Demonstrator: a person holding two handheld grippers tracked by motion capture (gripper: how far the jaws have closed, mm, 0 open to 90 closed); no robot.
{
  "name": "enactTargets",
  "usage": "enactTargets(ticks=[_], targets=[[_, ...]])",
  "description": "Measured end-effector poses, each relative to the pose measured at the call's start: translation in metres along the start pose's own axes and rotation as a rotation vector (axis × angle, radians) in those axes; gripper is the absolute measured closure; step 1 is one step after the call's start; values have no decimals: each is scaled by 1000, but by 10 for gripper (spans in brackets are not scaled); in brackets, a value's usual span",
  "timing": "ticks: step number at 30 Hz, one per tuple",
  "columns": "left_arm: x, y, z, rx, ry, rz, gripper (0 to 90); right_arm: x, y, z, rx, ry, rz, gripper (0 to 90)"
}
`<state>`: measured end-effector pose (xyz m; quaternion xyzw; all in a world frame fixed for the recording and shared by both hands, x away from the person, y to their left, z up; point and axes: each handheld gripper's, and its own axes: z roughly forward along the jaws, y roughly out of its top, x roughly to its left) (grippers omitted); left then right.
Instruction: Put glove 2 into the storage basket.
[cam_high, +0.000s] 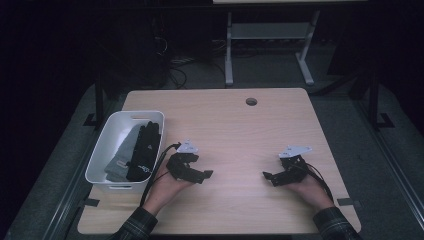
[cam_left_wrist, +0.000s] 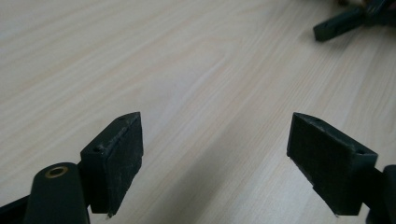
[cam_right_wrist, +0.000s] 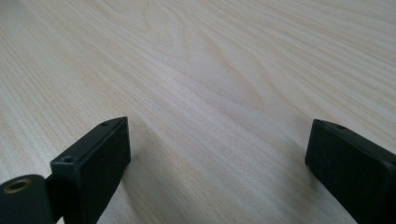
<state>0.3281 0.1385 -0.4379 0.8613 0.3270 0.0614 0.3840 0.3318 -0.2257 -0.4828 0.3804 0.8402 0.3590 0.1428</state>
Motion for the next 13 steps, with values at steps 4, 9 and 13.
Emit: enactTargets(ticks=[4,9,13], targets=[[-1,-6,9,30,-5,4,173,0,0,0,-2,2,-4,65],[-1,-8,13,54,-2,18,170,0,0,0,1,3,-1,65],[-1,-11,16,76,2,28,168,0,0,0,1,3,-1,65]])
